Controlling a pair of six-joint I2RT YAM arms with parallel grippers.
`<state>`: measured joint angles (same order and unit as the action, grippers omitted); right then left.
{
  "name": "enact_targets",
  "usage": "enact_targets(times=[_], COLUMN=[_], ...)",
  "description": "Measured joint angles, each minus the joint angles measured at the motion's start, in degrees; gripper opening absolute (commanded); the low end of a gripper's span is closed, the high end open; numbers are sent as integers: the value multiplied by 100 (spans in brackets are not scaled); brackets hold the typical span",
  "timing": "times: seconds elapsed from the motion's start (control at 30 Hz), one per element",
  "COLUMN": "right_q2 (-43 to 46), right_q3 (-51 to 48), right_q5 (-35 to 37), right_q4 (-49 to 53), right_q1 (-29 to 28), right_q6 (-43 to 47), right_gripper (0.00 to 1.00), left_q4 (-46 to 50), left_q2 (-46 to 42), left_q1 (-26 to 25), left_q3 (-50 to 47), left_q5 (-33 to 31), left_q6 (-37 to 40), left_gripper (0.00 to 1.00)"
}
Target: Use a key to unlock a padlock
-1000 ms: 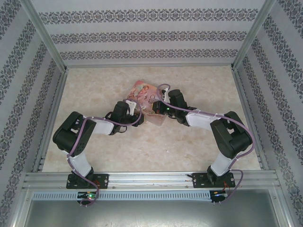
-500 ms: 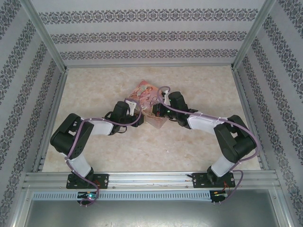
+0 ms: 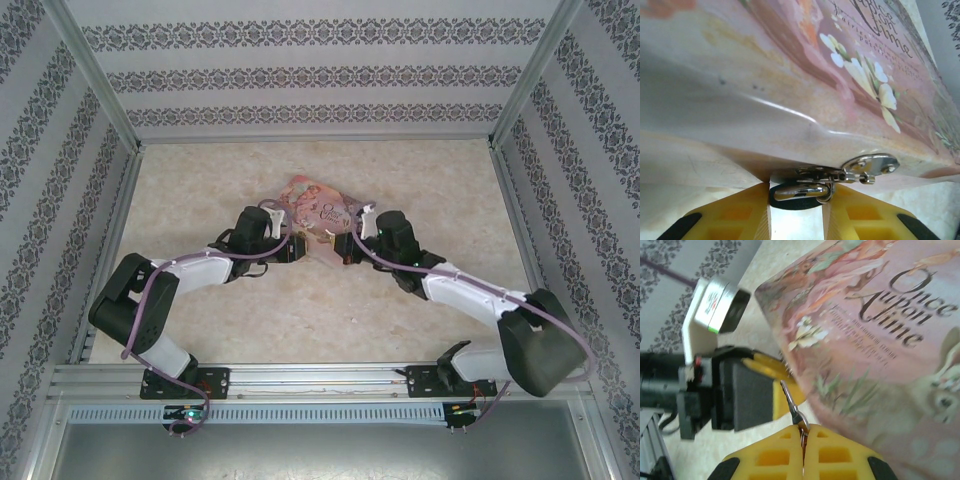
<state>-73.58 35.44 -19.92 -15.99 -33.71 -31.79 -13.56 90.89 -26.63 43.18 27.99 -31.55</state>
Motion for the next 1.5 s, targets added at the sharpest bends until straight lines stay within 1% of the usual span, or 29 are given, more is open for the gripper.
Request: enact_targets(times=[0.17, 0.27, 0.37, 0.6, 0.77, 0.97, 1.23, 1.5], right_q2=[542, 625, 546, -105, -514, -905, -1285, -1582], right_q3=[-468, -669, -855, -863, -863, -887, -1095, -1161], right_q5=[304, 581, 872, 1558, 2087, 2492, 2754, 2986], right_q4=[-4, -96, -184, -522, -1051, -1738, -2636, -3187], right_q1=[-444, -695, -927, -1377, -1493, -1550, -1558, -1556], right_q6=[413, 621, 796, 1080, 1172, 1362, 1528, 1528], right_gripper=[0, 0, 0, 0, 0, 0, 0, 0], left_q4=[192, 400, 533, 726, 807, 841, 848, 848], left_q2=[-2, -2, -2, 2, 66, 208, 219, 219], left_q1=[0, 0, -2, -2, -2, -4, -4, -2], left_q3=[188, 337, 472, 625, 761, 984, 990, 990], left_q5=[190, 280, 385, 597, 750, 892, 940, 951], left_q6=[-337, -566, -756, -1102, -1272, -1436, -1613, -1683], left_gripper=[27, 27, 27, 27, 27, 27, 27, 27])
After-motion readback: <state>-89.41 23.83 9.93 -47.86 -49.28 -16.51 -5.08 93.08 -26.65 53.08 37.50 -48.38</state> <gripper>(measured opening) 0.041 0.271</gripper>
